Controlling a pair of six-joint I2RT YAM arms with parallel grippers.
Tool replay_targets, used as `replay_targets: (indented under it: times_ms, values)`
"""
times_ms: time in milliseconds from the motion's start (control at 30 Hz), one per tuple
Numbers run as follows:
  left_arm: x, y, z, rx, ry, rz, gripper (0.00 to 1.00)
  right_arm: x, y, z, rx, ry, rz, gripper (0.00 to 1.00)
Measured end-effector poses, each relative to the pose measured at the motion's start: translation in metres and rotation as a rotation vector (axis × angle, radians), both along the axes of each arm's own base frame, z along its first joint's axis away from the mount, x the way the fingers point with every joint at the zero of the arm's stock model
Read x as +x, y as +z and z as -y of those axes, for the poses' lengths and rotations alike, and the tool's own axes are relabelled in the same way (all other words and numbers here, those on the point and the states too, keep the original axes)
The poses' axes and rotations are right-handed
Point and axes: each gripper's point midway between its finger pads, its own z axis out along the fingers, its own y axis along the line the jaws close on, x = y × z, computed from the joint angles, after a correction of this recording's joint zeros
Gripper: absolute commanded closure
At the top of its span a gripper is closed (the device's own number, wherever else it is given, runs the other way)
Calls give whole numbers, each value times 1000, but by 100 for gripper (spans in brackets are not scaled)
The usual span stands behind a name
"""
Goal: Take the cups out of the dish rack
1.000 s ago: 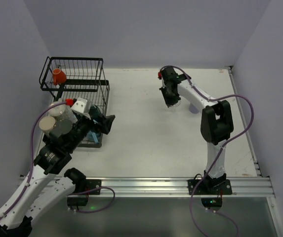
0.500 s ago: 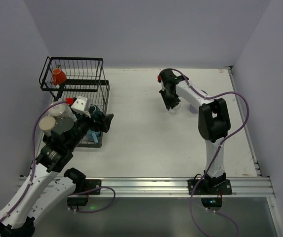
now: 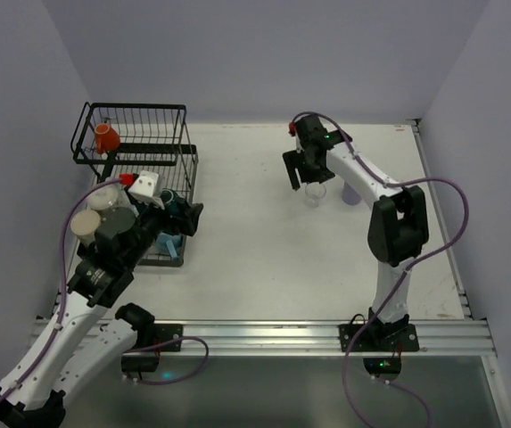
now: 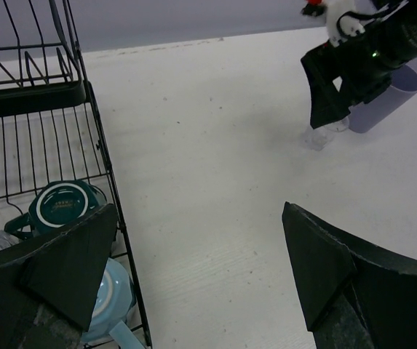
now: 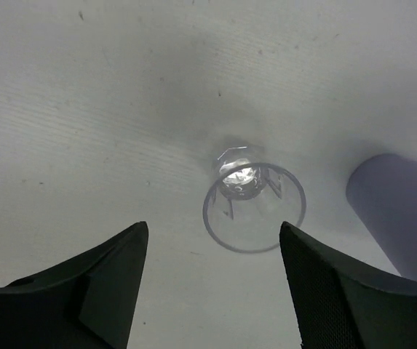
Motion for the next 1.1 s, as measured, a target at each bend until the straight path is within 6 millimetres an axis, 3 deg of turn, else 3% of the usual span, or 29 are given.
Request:
replay_targets:
  times_ms: [67,167,267,333,467,533,600,700,800,933,1100]
  values:
    - [2,-1,0,3,8,-8,0,2,28,-3,37,-6,66,14]
    - [7,5,-3,1,39,-22,0,-1,90,-8,137,-16,237,1]
    - [20,34,-9,-8,108,-22,0,-23,150,-15,286,-6,422,1]
    - [30,61,-13,-20,161,-10,0,-46,178,-21,406,6,516,1]
    - [59,128,-17,-55,266,41,0,-74,196,-30,572,34,588,1]
    - [78,153,-23,-58,329,58,0,-77,192,-36,613,46,584,1]
    - [101,163,-38,-54,396,56,0,-79,179,-41,635,53,558,1]
    - [141,146,-92,-18,563,-12,0,-88,158,-45,656,64,509,1]
    - [164,114,-135,25,692,-109,0,-94,156,-47,675,76,499,1]
    - [177,74,-174,67,780,-226,0,-97,173,-48,712,97,544,1]
    - [185,51,-214,73,826,-288,2,-98,179,-52,736,116,553,1]
